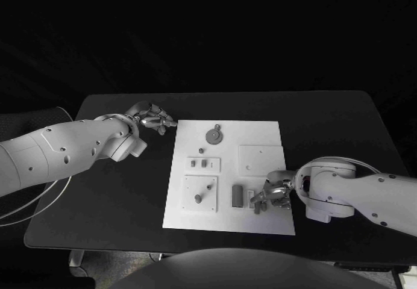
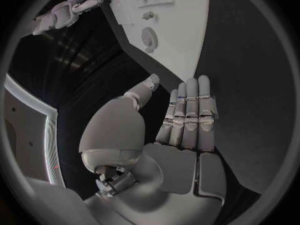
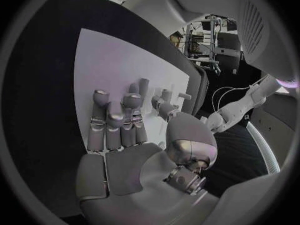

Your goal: Assemble the parts on the task board

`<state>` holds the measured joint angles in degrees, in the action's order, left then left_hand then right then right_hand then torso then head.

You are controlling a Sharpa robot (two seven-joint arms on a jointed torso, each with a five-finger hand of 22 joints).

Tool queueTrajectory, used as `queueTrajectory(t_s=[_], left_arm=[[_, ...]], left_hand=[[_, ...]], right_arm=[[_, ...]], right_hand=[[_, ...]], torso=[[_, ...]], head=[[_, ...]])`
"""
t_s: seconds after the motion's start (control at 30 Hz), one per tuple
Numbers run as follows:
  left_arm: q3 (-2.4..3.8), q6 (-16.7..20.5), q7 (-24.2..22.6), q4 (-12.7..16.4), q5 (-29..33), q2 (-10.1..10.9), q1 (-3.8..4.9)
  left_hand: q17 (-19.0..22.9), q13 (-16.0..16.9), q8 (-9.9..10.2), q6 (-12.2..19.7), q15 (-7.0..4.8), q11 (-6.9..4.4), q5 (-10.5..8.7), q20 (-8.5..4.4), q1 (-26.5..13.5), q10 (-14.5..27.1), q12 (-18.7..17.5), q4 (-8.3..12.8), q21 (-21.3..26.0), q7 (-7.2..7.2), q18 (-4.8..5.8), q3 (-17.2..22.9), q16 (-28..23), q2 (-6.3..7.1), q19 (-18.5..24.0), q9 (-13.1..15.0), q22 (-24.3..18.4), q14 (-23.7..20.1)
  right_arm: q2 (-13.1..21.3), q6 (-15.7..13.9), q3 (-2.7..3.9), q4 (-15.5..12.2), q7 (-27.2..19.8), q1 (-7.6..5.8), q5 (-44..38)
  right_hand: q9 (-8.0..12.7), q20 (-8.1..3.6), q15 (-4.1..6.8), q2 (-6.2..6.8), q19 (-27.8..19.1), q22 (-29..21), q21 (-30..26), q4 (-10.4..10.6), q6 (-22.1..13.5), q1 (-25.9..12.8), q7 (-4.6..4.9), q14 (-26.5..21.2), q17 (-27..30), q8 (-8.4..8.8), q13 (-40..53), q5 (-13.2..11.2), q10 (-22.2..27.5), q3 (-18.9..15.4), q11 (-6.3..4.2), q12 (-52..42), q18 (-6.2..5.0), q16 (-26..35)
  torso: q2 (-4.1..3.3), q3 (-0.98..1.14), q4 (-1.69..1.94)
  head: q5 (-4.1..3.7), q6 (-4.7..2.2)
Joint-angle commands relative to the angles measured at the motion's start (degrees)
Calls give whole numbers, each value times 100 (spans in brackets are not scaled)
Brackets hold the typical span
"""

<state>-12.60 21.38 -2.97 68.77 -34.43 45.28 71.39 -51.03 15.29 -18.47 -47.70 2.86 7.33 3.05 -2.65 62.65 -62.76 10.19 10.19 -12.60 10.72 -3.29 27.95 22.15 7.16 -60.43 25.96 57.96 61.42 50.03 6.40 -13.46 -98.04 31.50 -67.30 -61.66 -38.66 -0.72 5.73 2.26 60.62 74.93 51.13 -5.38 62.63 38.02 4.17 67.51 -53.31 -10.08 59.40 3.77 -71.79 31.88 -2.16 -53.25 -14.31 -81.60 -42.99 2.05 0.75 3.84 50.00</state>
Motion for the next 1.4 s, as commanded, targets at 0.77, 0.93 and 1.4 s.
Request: queueTrajectory(t_s=[0.77,0.93,1.4], left_arm=[[2,-83,0,20,-6,3,4],[2,-83,8,22,-6,10,4],[2,-86,16,27,-6,21,4]], left_hand=[[-16,9,-29,29,0,13,8,-17,-51,6,-24,-44,29,-15,-92,-1,-34,3,-40,-8,10,22],[-18,10,-30,30,0,13,8,-17,-52,6,-24,-46,29,-15,-91,-1,-36,3,-40,-8,11,23],[-22,10,-30,32,0,13,8,-16,-52,7,-25,-47,31,-15,-91,-2,-40,6,-39,-10,14,24]], right_arm=[[-178,103,-25,145,68,44,-1204],[-221,42,-30,168,112,66,-1464],[-200,-76,-31,142,183,73,-2098]], right_hand=[[120,45,22,442,102,15,27,-1076,-135,1150,74,63,-47,-42,84,49,-33,163,67,-62,-69,36],[127,54,16,461,112,9,24,-1017,-123,1123,72,69,-52,-55,94,20,-41,150,64,-75,-69,34],[144,53,6,449,127,8,25,-1009,-101,1176,62,87,-65,-88,126,221,-50,152,55,-117,-69,32]], torso=[[0,-2,-4],[-1,-2,3],[0,-3,-1]], head=[[-15,0],[-25,0],[-27,0]])
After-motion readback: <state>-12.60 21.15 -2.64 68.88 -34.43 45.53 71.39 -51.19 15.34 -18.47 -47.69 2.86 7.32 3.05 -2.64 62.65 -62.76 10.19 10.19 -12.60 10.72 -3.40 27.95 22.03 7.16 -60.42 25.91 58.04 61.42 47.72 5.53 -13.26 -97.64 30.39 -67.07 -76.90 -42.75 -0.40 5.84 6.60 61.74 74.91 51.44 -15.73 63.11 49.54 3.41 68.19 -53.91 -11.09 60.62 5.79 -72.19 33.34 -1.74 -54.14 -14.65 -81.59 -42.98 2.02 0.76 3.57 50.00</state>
